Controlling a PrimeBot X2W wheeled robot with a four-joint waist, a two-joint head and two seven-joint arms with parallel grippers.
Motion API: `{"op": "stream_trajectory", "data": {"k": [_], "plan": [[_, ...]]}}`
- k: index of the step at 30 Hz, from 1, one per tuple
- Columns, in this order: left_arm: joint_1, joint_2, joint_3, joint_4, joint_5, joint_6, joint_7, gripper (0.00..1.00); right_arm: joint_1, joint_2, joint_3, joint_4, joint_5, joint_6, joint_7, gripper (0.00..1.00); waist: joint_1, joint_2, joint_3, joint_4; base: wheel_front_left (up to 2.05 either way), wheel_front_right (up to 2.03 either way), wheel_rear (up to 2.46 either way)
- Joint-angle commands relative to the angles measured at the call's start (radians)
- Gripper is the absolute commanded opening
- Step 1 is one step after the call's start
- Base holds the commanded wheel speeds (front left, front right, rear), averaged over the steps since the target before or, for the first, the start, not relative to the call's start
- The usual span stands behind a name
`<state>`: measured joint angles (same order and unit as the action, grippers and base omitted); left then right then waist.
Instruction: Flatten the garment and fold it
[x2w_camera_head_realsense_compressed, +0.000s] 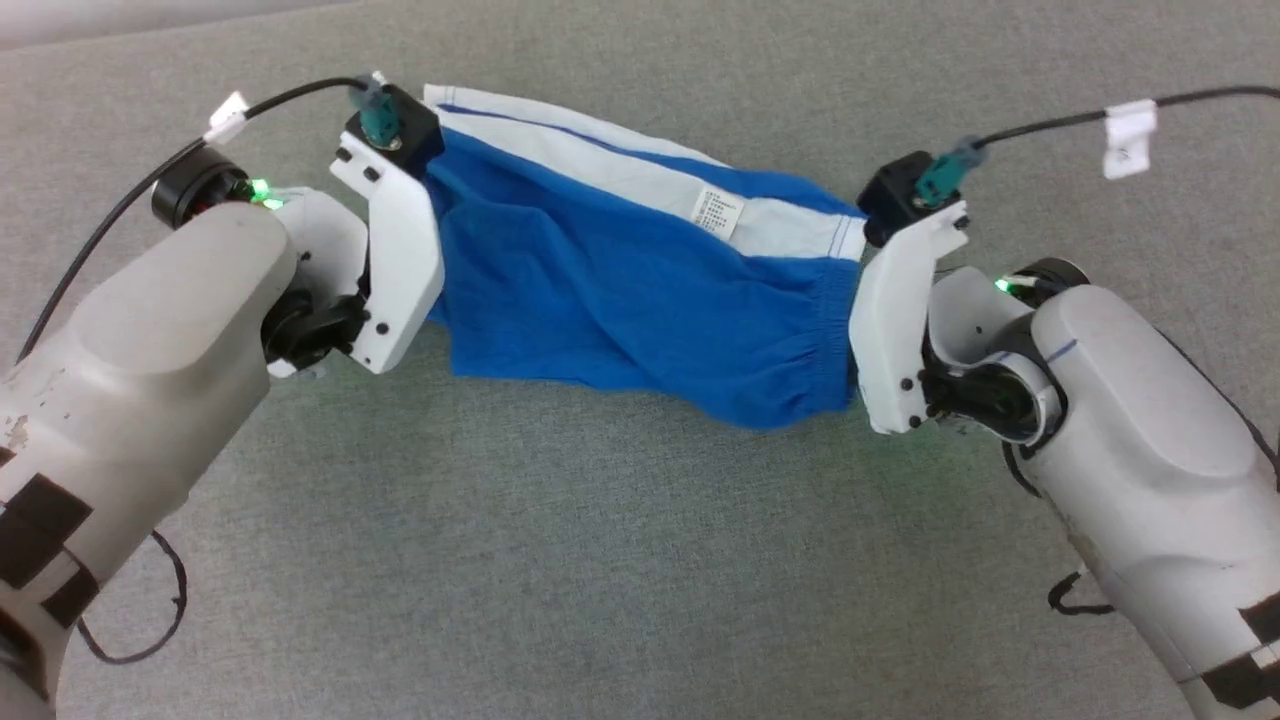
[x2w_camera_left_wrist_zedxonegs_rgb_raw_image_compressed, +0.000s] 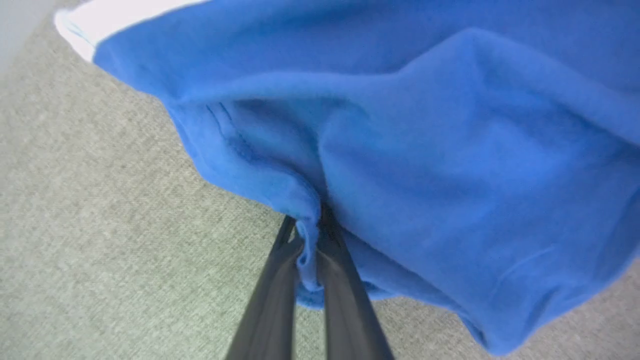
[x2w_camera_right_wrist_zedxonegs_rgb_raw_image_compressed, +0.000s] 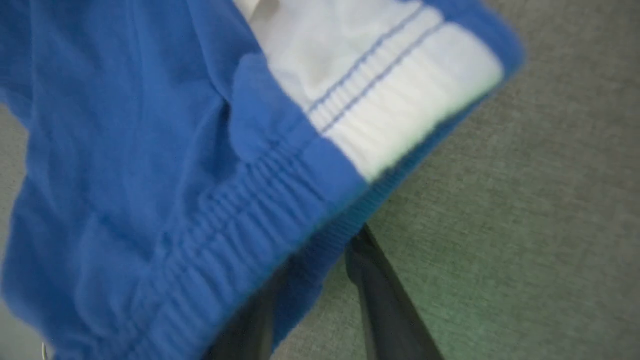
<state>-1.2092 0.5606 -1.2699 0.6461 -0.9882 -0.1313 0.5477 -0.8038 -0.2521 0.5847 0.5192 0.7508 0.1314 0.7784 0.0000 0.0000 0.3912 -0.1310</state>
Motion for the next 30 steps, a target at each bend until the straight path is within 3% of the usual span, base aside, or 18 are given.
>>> {"op": "stream_trajectory", "data": {"k": [1, 7, 14, 19, 25, 30], "plan": [[0.032, 0.008, -0.010, 0.017, -0.004, 0.001, -0.005, 0.00, 0.055, 0.016, 0.024, 0.014, 0.011, -0.001, -0.004, 0.00, 0.0000, 0.0000, -0.020, -0.003, 0.00, 0.00, 0.00], [0.092, 0.028, -0.010, -0.015, -0.031, 0.001, -0.118, 0.00, 0.065, -0.049, 0.021, -0.098, 0.100, -0.001, -0.085, 0.00, 0.0000, 0.0000, -0.104, 0.016, 0.00, 0.00, 0.00], [0.229, 0.087, -0.010, -0.115, -0.046, 0.003, -0.253, 0.00, 0.215, -0.199, 0.044, -0.287, 0.202, -0.001, -0.153, 0.00, 0.0000, 0.0000, -0.230, 0.074, 0.00, 0.00, 0.00], [0.387, 0.150, -0.010, -0.256, -0.042, 0.053, -0.305, 0.00, 0.359, -0.297, 0.051, -0.368, 0.243, -0.001, -0.166, 0.00, 0.0000, 0.0000, -0.289, 0.103, 0.00, 0.00, 0.00], [0.552, 0.203, -0.010, -0.399, -0.056, 0.148, -0.342, 0.00, 0.439, -0.353, 0.042, -0.324, 0.222, -0.001, -0.189, 0.00, 0.0000, 0.0000, -0.282, 0.124, 0.00, 0.00, 0.00], [0.628, 0.173, -0.009, -0.409, -0.080, 0.170, -0.380, 0.00, 0.445, -0.334, 0.063, -0.223, 0.190, -0.001, -0.191, 0.00, 0.0000, 0.0000, -0.256, 0.131, 0.00, 0.00, 0.00]]}}
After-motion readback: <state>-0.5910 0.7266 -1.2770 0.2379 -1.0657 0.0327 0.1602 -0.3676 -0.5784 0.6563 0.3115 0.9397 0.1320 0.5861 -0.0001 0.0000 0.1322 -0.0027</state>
